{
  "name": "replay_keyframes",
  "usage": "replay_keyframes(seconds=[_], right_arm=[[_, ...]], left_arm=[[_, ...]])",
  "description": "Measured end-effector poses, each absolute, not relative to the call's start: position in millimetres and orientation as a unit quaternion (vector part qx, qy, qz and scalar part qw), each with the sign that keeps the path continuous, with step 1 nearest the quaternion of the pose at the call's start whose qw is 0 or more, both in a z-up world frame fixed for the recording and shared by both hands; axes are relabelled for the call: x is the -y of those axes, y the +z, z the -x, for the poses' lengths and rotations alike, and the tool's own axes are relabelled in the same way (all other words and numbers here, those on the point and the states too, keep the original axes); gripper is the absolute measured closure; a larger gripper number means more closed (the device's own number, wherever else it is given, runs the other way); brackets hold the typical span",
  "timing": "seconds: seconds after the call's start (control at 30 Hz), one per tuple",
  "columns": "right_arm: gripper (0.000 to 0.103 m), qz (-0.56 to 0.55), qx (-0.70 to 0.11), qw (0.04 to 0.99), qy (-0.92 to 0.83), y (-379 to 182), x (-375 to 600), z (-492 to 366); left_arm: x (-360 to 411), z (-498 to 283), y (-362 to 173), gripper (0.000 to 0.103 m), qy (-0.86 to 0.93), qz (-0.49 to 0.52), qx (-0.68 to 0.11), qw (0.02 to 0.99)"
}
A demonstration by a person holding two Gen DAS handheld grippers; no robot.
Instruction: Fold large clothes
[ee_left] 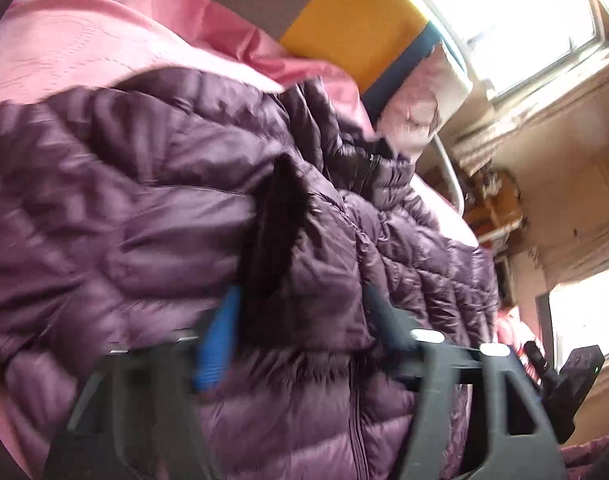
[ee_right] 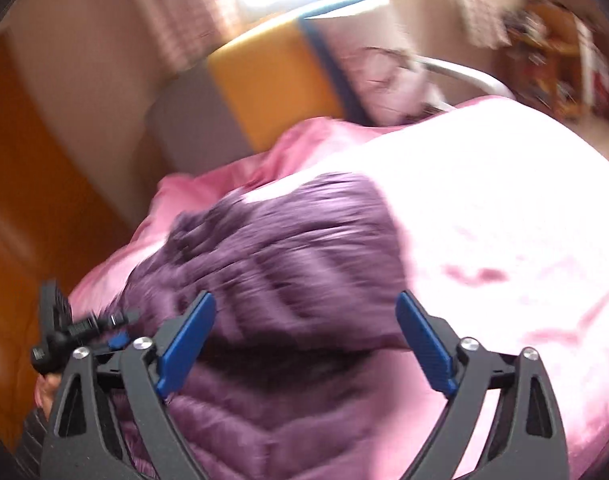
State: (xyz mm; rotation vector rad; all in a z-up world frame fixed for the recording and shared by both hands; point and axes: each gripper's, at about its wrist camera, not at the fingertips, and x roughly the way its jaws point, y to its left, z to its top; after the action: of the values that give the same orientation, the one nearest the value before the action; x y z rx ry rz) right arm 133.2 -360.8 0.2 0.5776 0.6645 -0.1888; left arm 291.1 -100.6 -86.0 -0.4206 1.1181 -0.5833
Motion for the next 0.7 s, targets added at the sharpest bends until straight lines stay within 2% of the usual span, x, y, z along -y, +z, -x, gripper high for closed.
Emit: replay_keyframes(seconds=[0.03, 0.1, 0.27, 0.43, 0.57, 0.7], right_arm=[[0.022, -0.292, -0.322, 0.895, -0.104, -3.7, 371.6, -132.0], [0.041, -0.317, -0.328, 0.882, -0.120, -11.3, 388.6, -132.4], [0.045, -0.310, -0.335, 0.884, -0.099, -15.4, 379.0, -163.6], [0.042, -0.270, -0.361, 0.887, -0.098, -30.3, 354.1, -221.0], [0.036, -0.219, -0.424, 0.869, -0.131, -76.7, 343.7, -257.4], [0.034, -0.196, -0.419, 0.874, -0.146, -93.1, 342.5, -255.7]], left_arm=[[105.2, -293.8, -85.9, 0.084, -0.267, 0.181, -0.517, 0.793], [101.4, -296.4, -78.1, 0.093, -0.261, 0.183, -0.491, 0.810], [71.7, -290.9, -57.4, 0.095, -0.226, 0.186, -0.445, 0.846], [51.2, -288.8, -72.0, 0.095, -0.160, 0.163, -0.445, 0.866], [52.8, -296.7, -101.0, 0.095, -0.140, 0.115, -0.472, 0.863], [61.0, -295.3, -99.0, 0.095, -0.136, 0.088, -0.465, 0.871]])
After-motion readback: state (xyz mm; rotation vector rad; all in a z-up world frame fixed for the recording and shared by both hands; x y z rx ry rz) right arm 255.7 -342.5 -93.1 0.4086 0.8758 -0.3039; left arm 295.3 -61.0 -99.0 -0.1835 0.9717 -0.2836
